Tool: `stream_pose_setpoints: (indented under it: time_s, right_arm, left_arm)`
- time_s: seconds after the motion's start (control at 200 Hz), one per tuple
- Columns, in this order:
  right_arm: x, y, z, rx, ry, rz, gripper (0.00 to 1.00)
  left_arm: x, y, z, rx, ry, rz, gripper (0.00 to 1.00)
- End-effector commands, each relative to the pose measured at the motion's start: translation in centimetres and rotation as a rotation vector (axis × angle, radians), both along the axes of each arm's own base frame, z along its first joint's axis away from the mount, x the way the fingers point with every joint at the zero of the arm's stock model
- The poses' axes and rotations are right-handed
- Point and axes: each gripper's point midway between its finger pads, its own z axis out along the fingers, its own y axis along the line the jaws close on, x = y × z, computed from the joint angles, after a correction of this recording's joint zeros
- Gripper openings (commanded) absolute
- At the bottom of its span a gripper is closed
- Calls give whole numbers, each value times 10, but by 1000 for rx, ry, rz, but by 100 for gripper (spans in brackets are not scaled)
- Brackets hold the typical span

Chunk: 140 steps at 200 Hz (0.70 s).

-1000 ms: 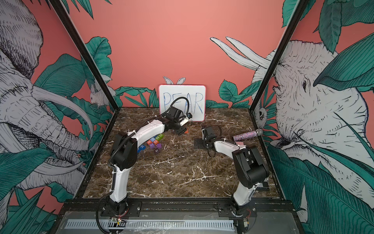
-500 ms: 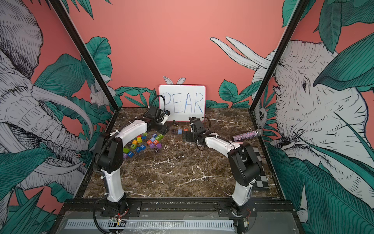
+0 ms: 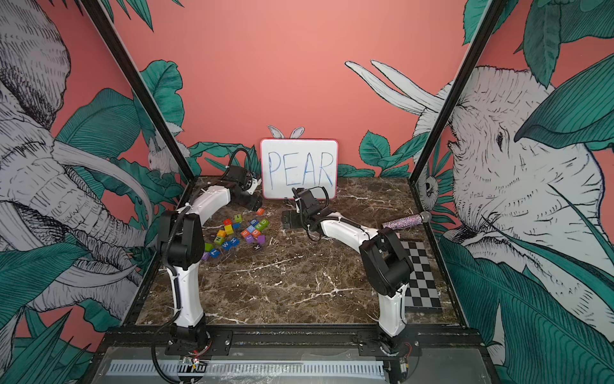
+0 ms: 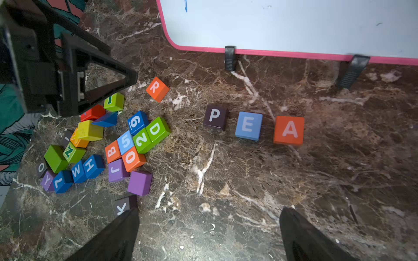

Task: Spell the uppercase word “pear” with letter blocks
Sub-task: Pick up the letter block from the center of the board.

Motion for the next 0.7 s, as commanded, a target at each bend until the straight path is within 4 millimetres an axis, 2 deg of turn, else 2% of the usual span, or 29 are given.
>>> stream_pose_setpoints:
  time_s: [0.0, 0.33, 0.695]
  right_arm:
    - [10, 6, 6, 0, -40, 17, 99]
    - [27, 25, 16, -24, -114, 88, 99]
    - [25, 26, 7, -18, -93, 84, 99]
  left_arm:
    - [-6, -2, -5, 8, 57, -8, 76]
    - [-1, -3, -25, 27, 105, -18, 74]
    - [1, -12, -37, -14, 140, -21, 71]
